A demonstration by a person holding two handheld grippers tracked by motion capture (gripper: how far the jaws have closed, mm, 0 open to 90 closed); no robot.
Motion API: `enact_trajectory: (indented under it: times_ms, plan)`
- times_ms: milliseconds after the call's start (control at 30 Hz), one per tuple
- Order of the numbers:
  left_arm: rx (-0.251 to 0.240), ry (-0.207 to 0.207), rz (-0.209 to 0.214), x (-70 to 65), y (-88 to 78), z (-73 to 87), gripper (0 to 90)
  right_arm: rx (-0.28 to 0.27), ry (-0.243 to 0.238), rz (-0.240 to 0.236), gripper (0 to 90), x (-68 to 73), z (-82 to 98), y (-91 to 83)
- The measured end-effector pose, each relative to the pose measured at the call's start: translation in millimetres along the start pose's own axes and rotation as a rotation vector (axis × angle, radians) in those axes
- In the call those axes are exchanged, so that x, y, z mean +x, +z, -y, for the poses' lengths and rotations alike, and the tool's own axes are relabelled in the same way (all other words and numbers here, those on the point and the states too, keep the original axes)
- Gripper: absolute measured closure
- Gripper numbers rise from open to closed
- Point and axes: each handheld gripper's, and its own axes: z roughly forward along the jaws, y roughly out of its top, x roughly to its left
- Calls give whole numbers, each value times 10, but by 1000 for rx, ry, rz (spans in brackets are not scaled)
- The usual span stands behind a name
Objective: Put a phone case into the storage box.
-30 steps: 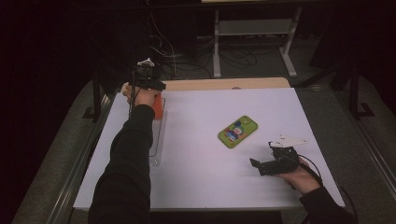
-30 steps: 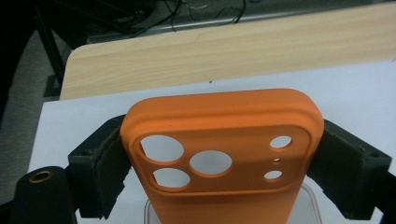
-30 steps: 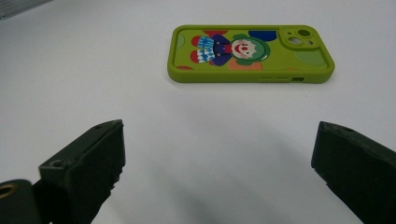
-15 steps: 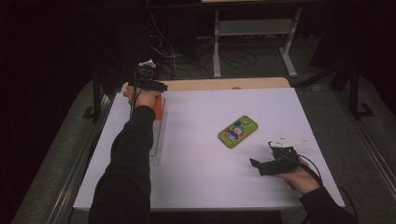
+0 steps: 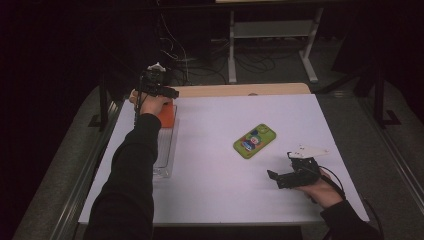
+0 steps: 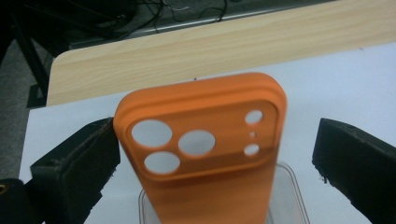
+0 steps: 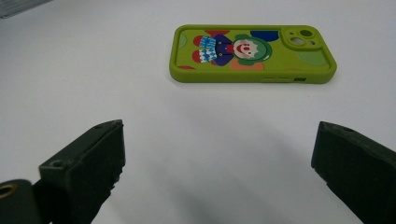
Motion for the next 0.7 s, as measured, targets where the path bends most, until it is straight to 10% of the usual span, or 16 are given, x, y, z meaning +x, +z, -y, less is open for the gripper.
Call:
enact_trajectory:
  times_ms: [700]
  plan:
    - [-123,184,334,-101,-811,290,4,-7,12,6,20,47,-27,-25]
